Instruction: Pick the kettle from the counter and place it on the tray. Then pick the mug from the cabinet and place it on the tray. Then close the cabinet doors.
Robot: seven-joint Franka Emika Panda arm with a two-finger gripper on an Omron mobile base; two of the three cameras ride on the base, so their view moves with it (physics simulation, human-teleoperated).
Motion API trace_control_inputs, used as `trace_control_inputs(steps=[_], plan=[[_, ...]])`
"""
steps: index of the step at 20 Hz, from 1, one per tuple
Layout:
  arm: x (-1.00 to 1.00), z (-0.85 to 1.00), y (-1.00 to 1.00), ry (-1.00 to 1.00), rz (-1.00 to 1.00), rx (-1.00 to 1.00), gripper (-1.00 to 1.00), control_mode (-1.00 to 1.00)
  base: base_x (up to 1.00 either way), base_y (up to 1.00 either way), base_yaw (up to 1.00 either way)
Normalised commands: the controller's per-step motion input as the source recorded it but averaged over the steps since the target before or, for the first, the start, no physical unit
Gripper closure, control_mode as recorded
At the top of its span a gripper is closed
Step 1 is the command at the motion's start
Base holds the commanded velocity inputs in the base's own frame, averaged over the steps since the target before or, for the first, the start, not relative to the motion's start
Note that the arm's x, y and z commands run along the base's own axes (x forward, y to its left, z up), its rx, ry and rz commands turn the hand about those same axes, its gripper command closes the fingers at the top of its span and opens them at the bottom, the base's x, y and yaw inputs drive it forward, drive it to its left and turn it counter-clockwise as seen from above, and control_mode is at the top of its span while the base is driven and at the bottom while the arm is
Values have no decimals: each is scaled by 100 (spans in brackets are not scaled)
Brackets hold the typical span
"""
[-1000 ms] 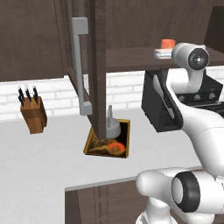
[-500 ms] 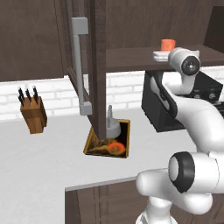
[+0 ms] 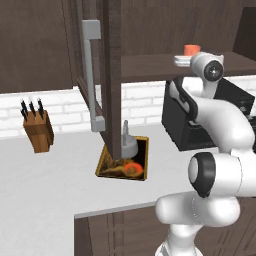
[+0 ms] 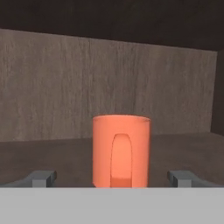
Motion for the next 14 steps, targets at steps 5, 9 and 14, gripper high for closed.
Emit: trace_control_inputs(steps=[5, 9, 14], plan=[[29, 8, -6, 0, 0, 0, -100, -100, 0, 0, 0], [29, 3, -8, 0, 0, 1, -100, -100, 0, 0, 0], [20, 0, -19, 0, 0, 4, -100, -100, 0, 0, 0]])
